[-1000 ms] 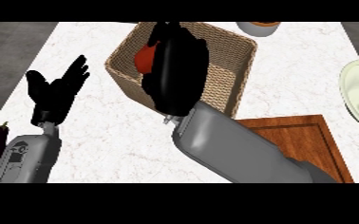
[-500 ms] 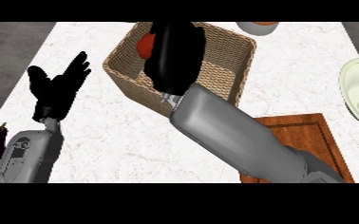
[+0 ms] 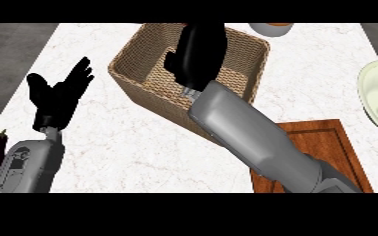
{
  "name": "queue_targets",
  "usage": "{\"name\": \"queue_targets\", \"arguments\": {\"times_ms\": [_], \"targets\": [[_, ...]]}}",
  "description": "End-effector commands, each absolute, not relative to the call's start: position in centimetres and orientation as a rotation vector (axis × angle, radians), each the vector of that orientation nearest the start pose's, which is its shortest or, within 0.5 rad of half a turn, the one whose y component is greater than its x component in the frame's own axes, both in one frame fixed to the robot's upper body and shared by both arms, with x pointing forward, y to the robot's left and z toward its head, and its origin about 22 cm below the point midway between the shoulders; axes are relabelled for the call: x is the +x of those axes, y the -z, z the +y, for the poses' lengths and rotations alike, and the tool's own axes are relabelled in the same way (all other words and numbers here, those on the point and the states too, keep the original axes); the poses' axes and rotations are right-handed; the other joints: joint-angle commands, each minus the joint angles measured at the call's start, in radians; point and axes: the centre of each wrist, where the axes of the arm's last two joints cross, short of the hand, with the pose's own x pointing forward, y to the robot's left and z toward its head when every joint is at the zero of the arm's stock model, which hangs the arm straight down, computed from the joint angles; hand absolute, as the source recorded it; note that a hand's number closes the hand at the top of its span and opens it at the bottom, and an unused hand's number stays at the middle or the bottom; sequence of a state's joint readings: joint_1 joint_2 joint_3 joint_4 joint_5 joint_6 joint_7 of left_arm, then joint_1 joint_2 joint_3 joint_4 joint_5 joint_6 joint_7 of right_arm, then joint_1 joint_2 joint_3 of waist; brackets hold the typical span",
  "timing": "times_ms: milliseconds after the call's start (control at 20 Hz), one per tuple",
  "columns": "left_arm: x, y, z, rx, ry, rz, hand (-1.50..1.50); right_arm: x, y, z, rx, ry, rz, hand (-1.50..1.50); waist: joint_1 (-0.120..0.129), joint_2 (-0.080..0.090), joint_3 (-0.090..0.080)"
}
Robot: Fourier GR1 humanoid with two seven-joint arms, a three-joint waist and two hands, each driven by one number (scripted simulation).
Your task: Pick the bell pepper from the cutting board and place it in the basket
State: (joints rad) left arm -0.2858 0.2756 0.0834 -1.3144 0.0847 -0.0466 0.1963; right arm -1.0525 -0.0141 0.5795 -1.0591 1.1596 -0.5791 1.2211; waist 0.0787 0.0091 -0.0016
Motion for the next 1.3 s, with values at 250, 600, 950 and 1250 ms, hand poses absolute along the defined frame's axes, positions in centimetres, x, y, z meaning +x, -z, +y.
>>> {"name": "queue_targets", "arguments": {"times_ms": [250,600,950,1250], "targets": [[30.6,-3.4,30.7,0.161,0.125,-1.395,0.00,35.7,-17.6,0.6,-1.040,0.144,-1.611,-1.50,-0.024,-0.009,0.002],[30.2,-3.3,31.2,0.186,0.071,-1.368,0.00,35.1,-17.6,-3.6,-0.910,0.436,-1.628,-1.50,-0.083,-0.027,0.004],[29.5,-4.3,33.1,0.228,0.045,-1.350,0.00,28.4,-14.8,-7.5,-0.850,0.408,-1.584,-1.50,-0.129,-0.031,0.004],[28.2,-2.8,32.9,0.226,0.030,-1.374,0.00,19.7,-13.5,-10.5,-0.774,0.300,-1.555,-1.50,-0.127,-0.025,0.002]]}}
